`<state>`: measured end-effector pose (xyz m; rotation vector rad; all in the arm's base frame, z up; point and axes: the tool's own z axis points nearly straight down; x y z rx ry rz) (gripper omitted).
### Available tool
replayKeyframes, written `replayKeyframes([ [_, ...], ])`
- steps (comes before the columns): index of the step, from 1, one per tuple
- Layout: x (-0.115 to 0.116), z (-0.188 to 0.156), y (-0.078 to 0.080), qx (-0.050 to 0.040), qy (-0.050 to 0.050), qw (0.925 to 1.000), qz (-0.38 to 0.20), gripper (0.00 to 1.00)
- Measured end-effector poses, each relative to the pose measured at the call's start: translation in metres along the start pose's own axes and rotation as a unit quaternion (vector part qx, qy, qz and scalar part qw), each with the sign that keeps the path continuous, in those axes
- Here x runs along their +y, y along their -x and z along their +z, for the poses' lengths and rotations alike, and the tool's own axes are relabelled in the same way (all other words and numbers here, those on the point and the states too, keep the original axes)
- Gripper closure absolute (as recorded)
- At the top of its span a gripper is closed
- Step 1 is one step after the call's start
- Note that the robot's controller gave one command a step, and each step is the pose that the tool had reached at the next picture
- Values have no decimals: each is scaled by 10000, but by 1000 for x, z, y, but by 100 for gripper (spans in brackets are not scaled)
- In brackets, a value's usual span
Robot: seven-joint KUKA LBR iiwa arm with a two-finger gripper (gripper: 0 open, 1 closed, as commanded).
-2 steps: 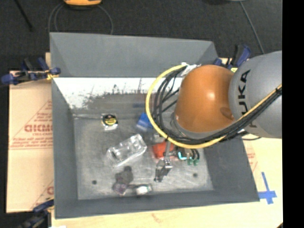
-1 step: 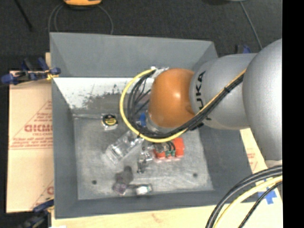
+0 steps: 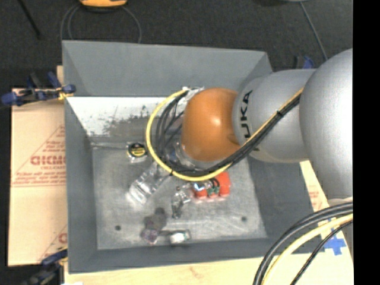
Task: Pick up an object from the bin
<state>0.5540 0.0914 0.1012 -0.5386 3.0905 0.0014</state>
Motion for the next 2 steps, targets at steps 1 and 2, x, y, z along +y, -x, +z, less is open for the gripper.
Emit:
replayKeyframes([
  [1,34,19,16,-88,-79,9884,-1513,0],
  [2,-9,22,39,-81,9,9862,-1651,0],
])
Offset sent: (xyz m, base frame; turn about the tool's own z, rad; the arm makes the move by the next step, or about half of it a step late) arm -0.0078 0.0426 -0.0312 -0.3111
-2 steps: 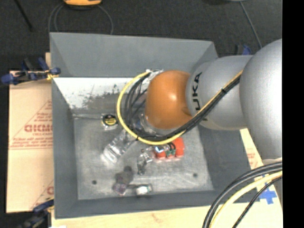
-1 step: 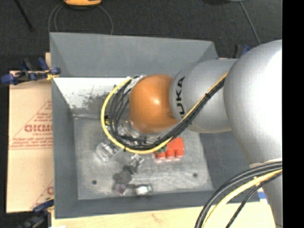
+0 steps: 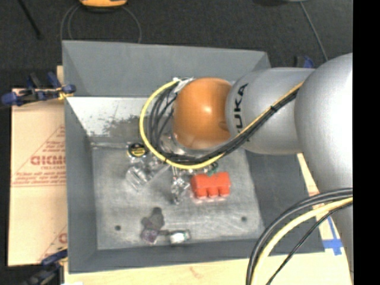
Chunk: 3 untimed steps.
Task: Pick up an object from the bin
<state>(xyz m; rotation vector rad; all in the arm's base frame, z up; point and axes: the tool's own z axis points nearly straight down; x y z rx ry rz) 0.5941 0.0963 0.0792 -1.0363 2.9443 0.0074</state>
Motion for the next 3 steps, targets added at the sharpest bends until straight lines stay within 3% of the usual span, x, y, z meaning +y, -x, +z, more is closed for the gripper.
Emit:
replayKeyframes([
  [1,-33,4,37,147,87,9818,1892,0],
  [2,-41,0,41,-38,-13,9814,1919,100],
  [3,-42,-22,42,80,-12,9815,1915,100],
])
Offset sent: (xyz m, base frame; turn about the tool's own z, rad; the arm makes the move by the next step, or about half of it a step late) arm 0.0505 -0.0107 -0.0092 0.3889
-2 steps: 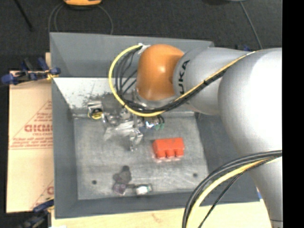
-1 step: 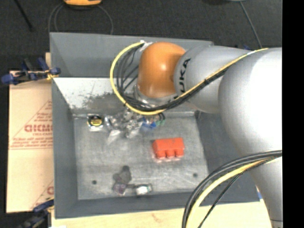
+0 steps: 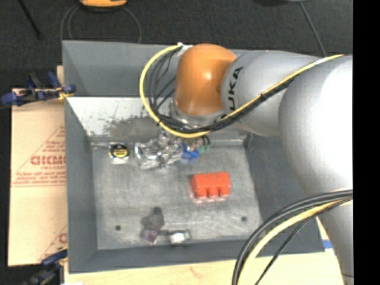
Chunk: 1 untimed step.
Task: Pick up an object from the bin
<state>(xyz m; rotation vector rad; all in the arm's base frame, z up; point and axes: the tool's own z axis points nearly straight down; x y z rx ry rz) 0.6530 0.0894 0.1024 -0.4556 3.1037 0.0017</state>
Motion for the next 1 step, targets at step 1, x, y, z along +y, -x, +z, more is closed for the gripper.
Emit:
replayKeyframes([
  [1,-1,-40,1,0,-6,10000,4,100],
])
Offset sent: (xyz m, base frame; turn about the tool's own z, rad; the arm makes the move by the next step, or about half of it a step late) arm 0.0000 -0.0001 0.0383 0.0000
